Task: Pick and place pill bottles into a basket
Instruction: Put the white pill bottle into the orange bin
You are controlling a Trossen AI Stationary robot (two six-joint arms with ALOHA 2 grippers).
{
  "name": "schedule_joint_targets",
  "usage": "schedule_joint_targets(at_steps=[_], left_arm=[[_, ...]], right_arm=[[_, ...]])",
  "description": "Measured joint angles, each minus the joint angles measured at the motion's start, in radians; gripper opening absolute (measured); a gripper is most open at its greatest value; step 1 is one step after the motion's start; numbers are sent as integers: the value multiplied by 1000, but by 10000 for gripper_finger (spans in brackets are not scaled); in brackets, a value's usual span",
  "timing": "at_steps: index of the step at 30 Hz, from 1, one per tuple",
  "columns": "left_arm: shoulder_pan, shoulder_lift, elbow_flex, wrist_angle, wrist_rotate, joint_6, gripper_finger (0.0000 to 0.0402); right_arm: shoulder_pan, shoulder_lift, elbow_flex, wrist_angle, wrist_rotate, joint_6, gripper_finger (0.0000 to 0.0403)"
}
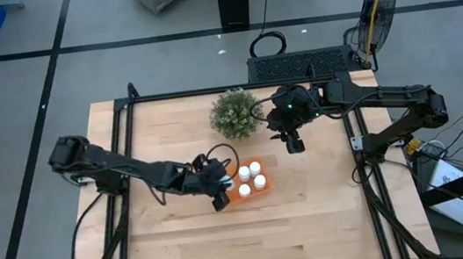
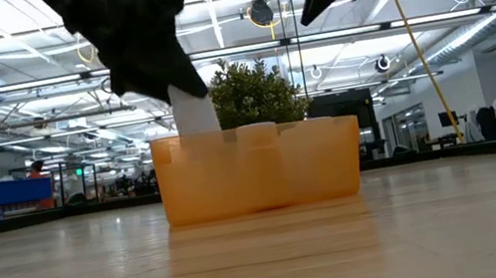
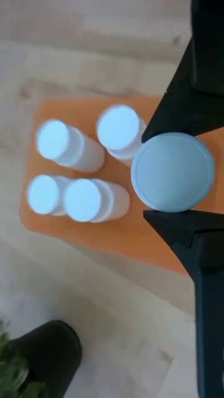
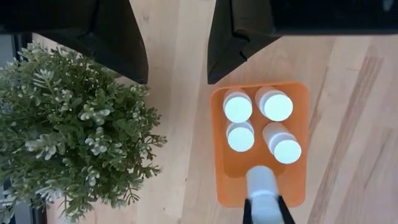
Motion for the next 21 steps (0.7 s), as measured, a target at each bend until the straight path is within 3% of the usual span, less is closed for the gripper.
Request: schedule_joint_targets(at_steps=[13, 21], left_arm=[[52, 107, -2, 9, 26, 82, 161], [69, 105, -79, 109, 48, 77, 161]], right_arm=[[2, 0, 0, -30, -4, 18, 157], [2, 0, 0, -48, -4, 18, 157]])
